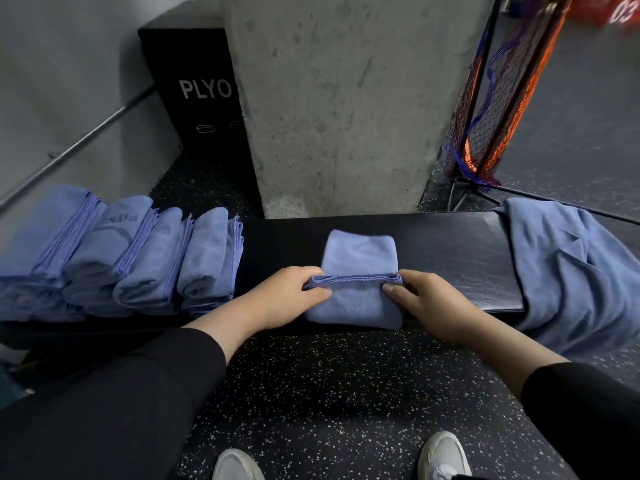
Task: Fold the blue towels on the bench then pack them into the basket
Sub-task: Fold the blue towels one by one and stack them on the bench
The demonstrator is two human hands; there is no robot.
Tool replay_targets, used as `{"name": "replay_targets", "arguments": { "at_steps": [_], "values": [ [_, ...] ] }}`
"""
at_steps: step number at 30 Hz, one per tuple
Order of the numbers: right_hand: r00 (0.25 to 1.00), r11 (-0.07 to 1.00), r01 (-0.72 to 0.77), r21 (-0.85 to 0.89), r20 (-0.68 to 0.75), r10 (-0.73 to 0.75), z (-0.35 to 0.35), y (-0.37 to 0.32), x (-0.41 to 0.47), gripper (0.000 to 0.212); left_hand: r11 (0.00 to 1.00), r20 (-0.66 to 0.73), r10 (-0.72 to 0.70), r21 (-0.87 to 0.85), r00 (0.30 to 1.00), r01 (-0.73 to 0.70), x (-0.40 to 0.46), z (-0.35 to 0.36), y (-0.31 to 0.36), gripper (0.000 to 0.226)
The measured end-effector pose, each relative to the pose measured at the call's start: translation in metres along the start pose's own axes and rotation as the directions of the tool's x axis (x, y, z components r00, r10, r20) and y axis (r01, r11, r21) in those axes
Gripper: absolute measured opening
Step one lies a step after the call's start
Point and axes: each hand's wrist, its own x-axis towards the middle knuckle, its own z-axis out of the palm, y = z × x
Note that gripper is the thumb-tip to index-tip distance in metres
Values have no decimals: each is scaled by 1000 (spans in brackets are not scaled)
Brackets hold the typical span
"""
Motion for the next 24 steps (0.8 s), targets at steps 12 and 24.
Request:
{"name": "replay_targets", "arguments": {
  "at_steps": [12,24],
  "values": [
    [961,988,-130,84,-236,147,-3,3,53,37,863,-135,-226,-486,965,135,39,-6,2,46],
    [861,942,-235,-238,-501,88,3,27,85,43,908,-191,155,415,969,-64,70,17,-5,48]
  ]
}}
